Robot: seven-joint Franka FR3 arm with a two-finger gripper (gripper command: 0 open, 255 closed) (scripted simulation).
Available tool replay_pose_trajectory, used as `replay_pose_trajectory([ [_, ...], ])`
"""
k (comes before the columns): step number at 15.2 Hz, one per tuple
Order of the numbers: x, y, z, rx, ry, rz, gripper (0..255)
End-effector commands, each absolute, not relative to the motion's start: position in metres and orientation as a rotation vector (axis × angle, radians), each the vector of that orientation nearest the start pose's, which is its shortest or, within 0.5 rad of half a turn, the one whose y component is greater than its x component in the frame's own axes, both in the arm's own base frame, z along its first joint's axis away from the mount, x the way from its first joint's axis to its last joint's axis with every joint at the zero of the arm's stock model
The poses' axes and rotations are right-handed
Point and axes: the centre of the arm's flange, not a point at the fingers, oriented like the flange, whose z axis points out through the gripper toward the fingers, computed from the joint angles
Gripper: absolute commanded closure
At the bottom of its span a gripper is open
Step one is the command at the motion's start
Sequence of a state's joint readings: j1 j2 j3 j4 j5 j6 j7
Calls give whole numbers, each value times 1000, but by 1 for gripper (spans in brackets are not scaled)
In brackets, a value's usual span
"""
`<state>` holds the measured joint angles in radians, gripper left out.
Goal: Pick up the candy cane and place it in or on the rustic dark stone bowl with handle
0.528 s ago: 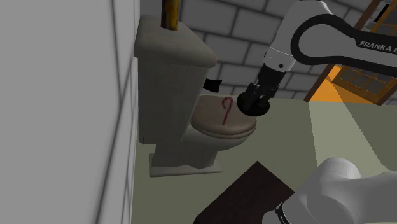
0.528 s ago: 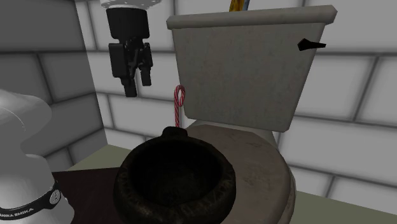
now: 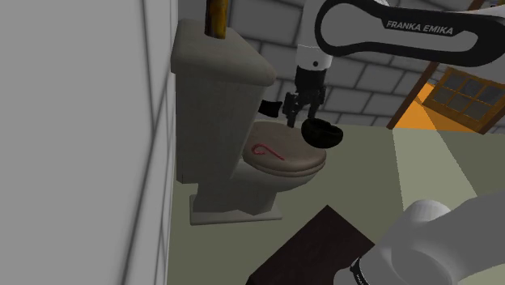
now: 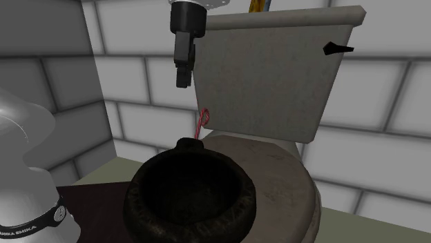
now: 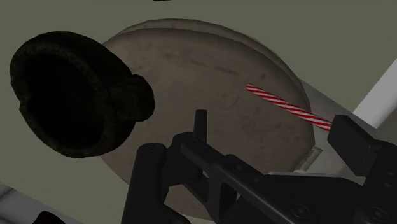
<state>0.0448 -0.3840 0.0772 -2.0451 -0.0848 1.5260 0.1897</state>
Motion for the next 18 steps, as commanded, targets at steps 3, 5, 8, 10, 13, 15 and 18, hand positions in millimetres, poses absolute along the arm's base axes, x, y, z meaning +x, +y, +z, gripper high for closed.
replay_pose_trajectory([
  [3, 457, 72, 583, -3326, 50, 299, 0],
  [5, 455, 70, 573, -3326, 50, 299, 0],
  [8, 452, 66, 557, -3326, 50, 299, 0],
  [10, 450, 65, 549, -3326, 50, 299, 0],
  [13, 450, 65, 549, -3326, 50, 299, 0],
  [15, 450, 65, 549, -3326, 50, 299, 0],
  [18, 450, 65, 549, -3326, 50, 299, 255],
])
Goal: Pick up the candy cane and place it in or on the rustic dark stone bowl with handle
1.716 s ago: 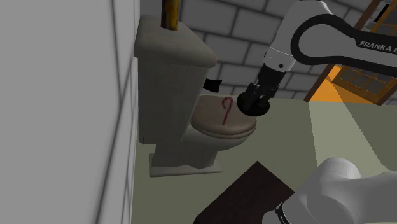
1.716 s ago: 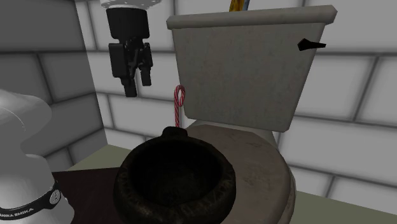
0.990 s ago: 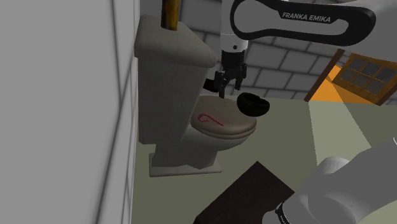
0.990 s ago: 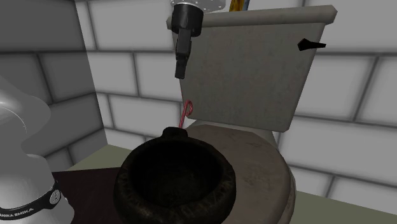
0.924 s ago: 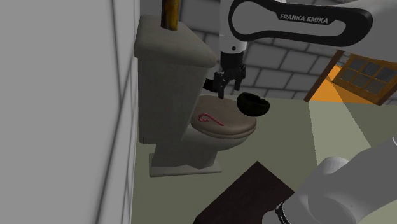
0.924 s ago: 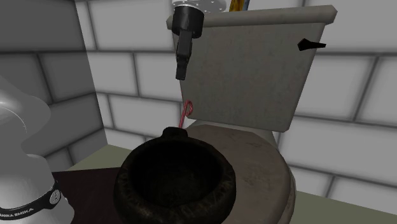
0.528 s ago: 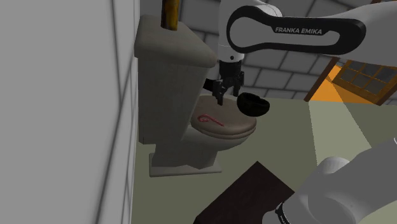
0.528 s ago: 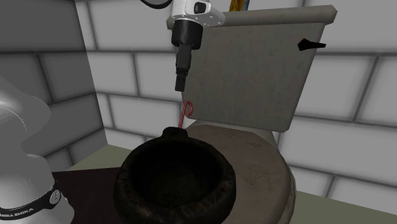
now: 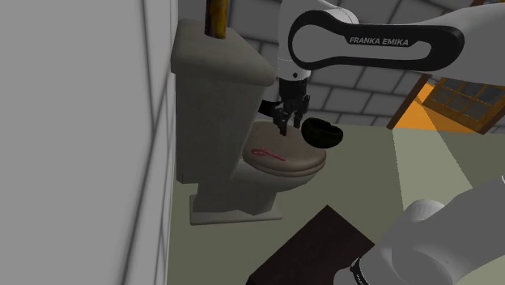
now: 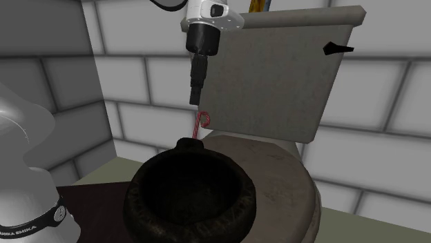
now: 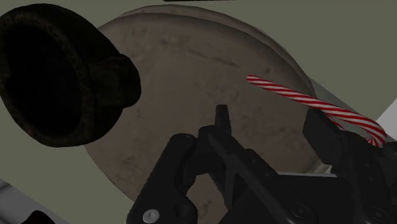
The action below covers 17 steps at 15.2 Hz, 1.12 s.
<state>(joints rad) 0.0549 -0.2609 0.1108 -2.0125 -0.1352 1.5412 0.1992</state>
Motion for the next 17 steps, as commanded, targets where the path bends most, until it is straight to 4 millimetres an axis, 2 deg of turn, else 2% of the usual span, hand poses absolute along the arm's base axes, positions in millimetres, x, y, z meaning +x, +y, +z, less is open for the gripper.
replay_pose_trajectory([
  [1, 450, 65, 549, -3326, 50, 299, 255],
  [9, 450, 65, 549, -3326, 50, 299, 255],
  [10, 450, 65, 549, -3326, 50, 299, 0],
  [14, 433, 44, 514, -2958, -275, 22, 0],
  [17, 427, 36, 486, -2694, -444, -129, 0],
])
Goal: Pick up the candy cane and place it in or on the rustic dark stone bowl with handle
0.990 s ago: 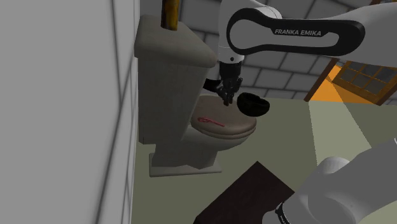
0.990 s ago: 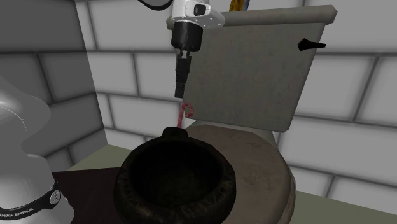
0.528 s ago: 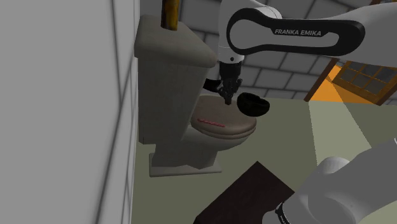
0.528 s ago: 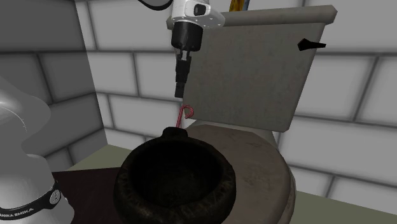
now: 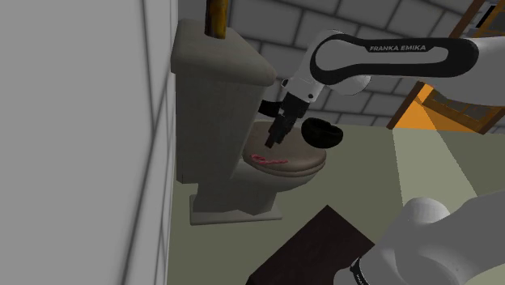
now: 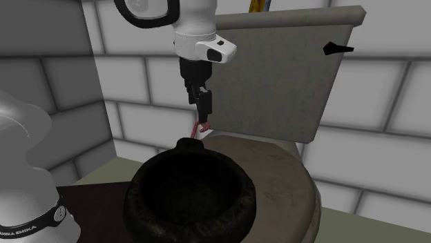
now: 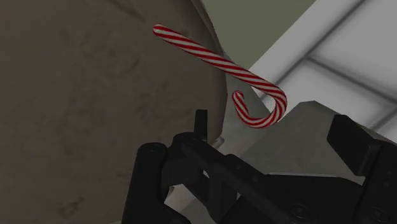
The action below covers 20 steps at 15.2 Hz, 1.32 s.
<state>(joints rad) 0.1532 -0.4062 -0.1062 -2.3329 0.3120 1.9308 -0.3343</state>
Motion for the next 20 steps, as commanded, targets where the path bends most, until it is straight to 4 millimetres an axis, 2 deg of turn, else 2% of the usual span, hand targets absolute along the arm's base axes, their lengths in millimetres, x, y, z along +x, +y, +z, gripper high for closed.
replay_pose_trajectory([
  [1, 427, 38, 481, -2694, -444, -129, 0],
  [8, 428, 53, 450, -2694, -444, -129, 0],
  [15, 428, 53, 450, -2694, -444, -129, 0],
  [16, 428, 53, 450, -2694, -444, -129, 255],
  [20, 428, 53, 450, -2694, -444, -129, 255],
])
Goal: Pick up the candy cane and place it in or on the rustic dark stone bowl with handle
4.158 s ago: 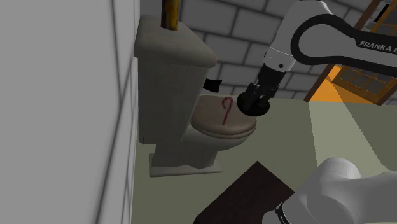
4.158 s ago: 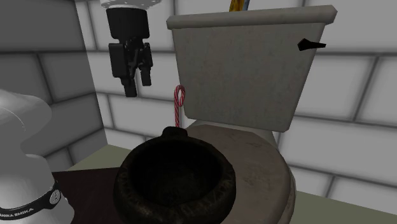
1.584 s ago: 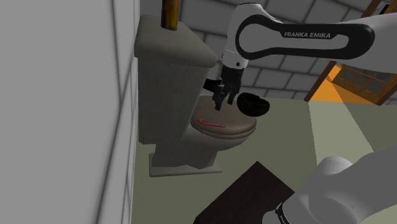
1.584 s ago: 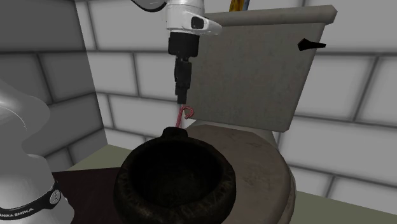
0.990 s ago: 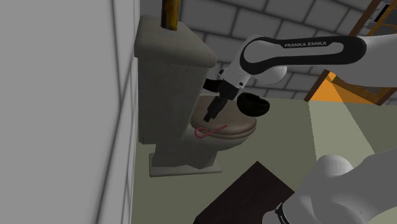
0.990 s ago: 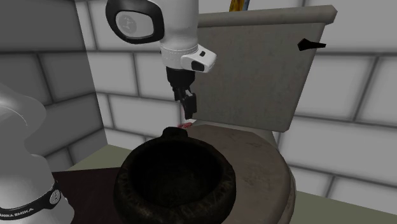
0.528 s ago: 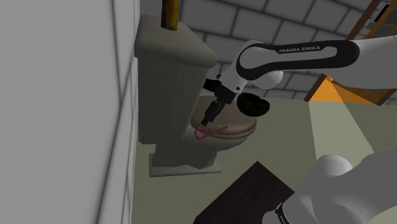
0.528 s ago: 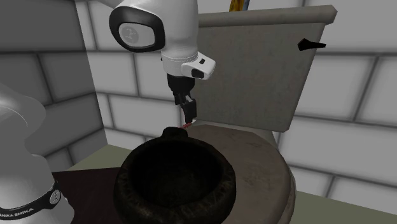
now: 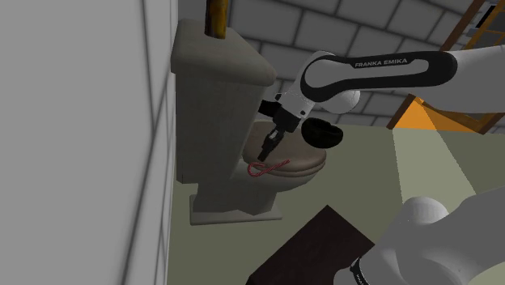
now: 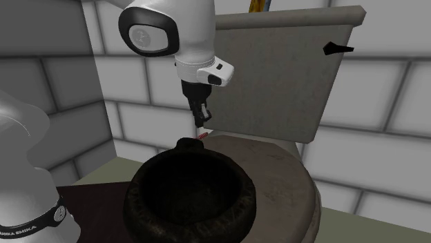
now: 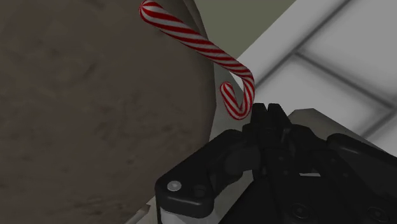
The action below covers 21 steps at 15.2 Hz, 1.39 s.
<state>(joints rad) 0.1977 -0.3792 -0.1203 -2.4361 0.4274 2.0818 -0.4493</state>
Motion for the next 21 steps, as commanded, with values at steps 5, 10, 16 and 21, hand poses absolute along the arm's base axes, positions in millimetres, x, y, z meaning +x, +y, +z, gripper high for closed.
replay_pose_trajectory([
  [5, 428, 53, 450, -2694, -444, -129, 255],
  [10, 407, 18, 458, -2606, -998, -143, 0],
  [16, 399, -27, 464, -2381, -1616, -153, 0],
  [21, 397, -20, 438, -2381, -1616, -153, 0],
])
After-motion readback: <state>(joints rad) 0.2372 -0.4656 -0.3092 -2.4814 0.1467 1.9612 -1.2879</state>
